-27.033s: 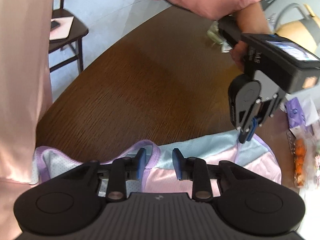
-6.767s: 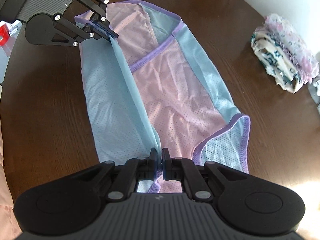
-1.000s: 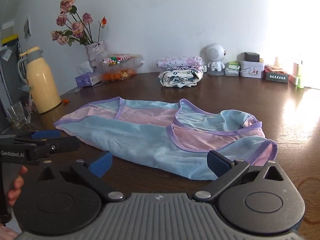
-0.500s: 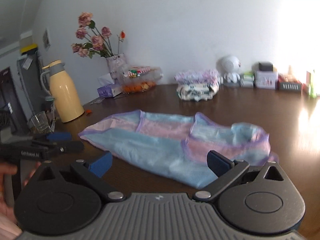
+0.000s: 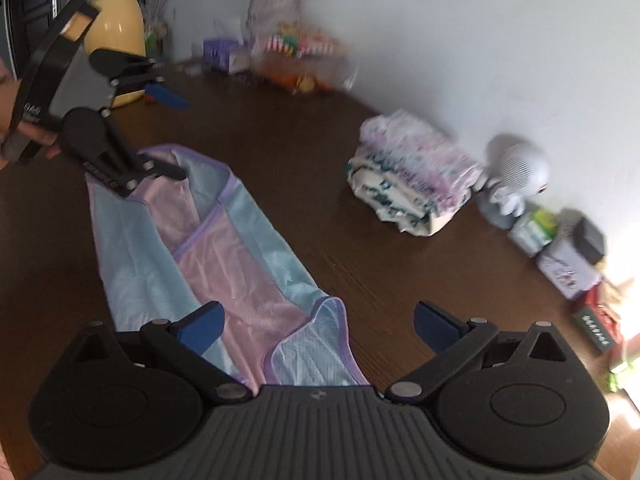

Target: Fold clothes

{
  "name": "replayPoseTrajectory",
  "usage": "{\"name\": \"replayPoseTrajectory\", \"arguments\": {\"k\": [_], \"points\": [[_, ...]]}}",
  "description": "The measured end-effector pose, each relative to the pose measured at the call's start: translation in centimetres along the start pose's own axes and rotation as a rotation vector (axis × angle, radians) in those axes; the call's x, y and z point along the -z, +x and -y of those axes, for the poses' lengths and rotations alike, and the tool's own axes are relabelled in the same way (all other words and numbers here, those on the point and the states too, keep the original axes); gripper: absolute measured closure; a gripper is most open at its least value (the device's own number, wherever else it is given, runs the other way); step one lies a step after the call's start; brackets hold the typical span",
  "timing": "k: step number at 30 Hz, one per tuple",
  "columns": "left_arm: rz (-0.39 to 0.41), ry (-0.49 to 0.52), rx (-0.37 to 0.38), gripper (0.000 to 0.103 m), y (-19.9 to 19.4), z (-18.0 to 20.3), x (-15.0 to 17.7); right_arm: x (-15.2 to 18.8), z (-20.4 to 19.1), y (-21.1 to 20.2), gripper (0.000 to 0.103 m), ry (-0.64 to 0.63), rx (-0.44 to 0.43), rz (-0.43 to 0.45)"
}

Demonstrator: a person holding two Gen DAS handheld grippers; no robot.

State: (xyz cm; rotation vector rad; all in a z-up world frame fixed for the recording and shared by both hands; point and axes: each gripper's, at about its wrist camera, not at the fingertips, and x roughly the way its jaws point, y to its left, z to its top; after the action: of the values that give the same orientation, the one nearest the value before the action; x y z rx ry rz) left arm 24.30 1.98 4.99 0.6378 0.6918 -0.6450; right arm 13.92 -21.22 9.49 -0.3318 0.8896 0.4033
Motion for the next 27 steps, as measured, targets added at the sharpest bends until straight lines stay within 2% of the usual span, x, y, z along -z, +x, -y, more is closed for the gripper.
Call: {"name": "replayPoseTrajectory", "arguments": {"k": [1, 3, 5, 10, 12, 18, 21, 25, 27], "points": [[-0.017, 0.007, 0.021, 0.028, 1.3, -0.4, -0.4, -0.5, 0.3, 1.3, 0.002, 0.000, -0.013, -0.023], [-0.029, 0.047, 0.053, 0.042, 2.9, -0.6, -0.9, -1.5, 0.8, 3.8, 0.005, 0.000, -0.039, -0.070], [-0.047, 0.067, 0.098, 0.048, 4.1, -1.0, -1.3, -2.0, 1.5, 5.4, 0.008, 0.005, -0.043, -0.090], [-0.093, 0.119, 0.176, 0.056, 6.4, -1.5, -1.2, -2.1, 2.7, 8.2, 0.023, 0.021, -0.093, -0.132], [-0.104, 0.120, 0.196, 0.061, 6.9, -1.8, -1.0, -1.9, 3.1, 9.0, 0.026, 0.027, -0.106, -0.144], [-0.126, 0.115, 0.227, 0.062, 7.6, -3.0, -0.5, -1.6, 3.6, 10.0, 0.037, 0.021, -0.134, -0.176], [-0.136, 0.108, 0.246, 0.062, 7.8, -3.4, -0.4, -1.5, 3.7, 10.6, 0.049, 0.022, -0.147, -0.200], [-0.156, 0.081, 0.289, 0.062, 8.2, -4.3, -0.5, -1.3, 3.7, 11.3, 0.057, 0.028, -0.157, -0.225], [-0.172, 0.079, 0.317, 0.071, 8.3, -4.5, -0.7, -1.2, 3.5, 11.4, 0.059, 0.022, -0.160, -0.237]]}}
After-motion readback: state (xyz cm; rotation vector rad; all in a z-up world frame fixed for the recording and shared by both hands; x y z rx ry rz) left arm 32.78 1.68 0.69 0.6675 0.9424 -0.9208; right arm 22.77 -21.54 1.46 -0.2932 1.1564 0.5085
